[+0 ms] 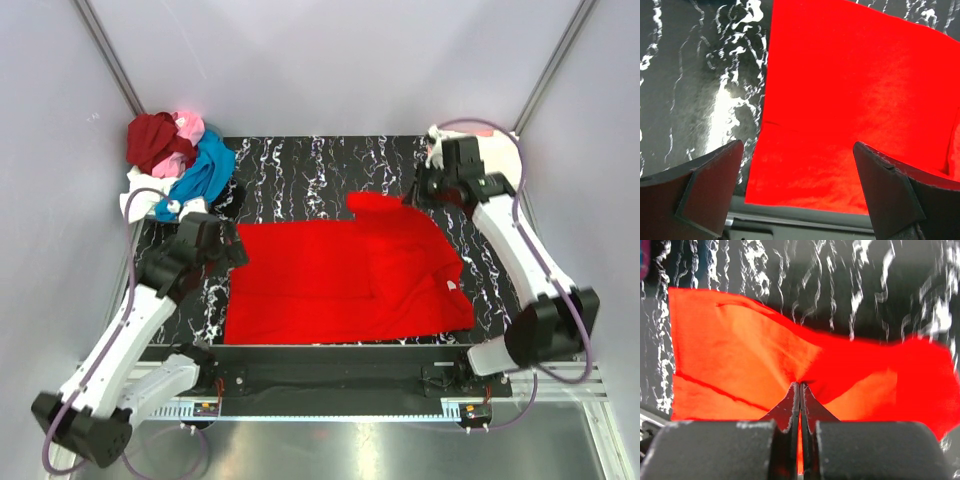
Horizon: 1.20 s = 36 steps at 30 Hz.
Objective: Fold and stack the t-shirts
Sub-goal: Fold the tshirt
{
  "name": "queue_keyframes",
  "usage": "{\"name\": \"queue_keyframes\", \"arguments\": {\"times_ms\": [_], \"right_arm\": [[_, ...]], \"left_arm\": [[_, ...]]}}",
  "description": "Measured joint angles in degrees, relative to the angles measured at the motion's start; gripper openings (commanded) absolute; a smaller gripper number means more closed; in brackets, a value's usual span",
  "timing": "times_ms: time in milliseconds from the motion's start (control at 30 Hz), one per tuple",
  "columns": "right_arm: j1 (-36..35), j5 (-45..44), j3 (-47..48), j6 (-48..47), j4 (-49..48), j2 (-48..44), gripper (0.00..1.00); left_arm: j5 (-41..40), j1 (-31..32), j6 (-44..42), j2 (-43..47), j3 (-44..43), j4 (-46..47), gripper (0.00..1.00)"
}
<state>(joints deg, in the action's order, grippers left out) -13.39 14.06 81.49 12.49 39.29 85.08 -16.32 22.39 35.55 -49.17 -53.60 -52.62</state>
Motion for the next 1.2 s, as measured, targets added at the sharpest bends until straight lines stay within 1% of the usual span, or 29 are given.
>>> {"name": "queue_keyframes", "arguments": {"times_ms": [167, 267, 367, 500, 667, 800, 967, 1033, 1100, 1200], "right_arm": [[0.04, -2.21, -12.83, 6.34, 1.73, -12.68, 0.00], [0.04, -3.96, -16.65, 8.83, 3.72, -17.25, 0.00], [0.04, -7.08, -19.26, 11.58, 5.01, -20.96, 0.00], [0.04, -8.63, -22.25, 14.80, 6.05, -25.51, 0.00], [0.04, -8.55, -22.43, 16.28, 6.45, -25.62, 0.00], [0.04, -8.39, -22.43, 16.50, 6.40, -25.38, 0.00], [0.04, -7.37, -22.60, 16.57, 6.34, -25.22, 0.00], [0.04, -7.02, -22.73, 16.70, 6.40, -25.22, 0.00], [0.04, -6.91, -22.75, 16.76, 6.36, -25.22, 0.00], [0.04, -6.88, -22.93, 16.79, 6.05, -25.22, 0.00]], "left_arm": [[-0.09, -0.11, -0.04, -10.88, -2.69, 4.44, 0.99], [-0.17, -0.98, -0.17, -16.96, -3.85, 6.88, 0.99], [0.87, -3.28, -0.17, -24.37, -4.17, 10.49, 0.99], [2.03, -5.88, -0.35, -31.08, -4.20, 13.53, 0.99], [2.56, -7.72, -0.83, -39.58, -6.14, 16.20, 0.97], [2.67, -8.17, -1.01, -44.00, -6.80, 18.36, 0.93], [2.64, -8.96, -0.98, -45.09, -6.73, 20.39, 0.84], [2.54, -9.73, -0.96, -45.09, -6.73, 21.57, 0.83], [2.60, -11.08, -0.96, -45.09, -6.73, 22.64, 0.80], [2.60, -12.83, -0.96, -45.62, -6.73, 23.74, 0.78]]}}
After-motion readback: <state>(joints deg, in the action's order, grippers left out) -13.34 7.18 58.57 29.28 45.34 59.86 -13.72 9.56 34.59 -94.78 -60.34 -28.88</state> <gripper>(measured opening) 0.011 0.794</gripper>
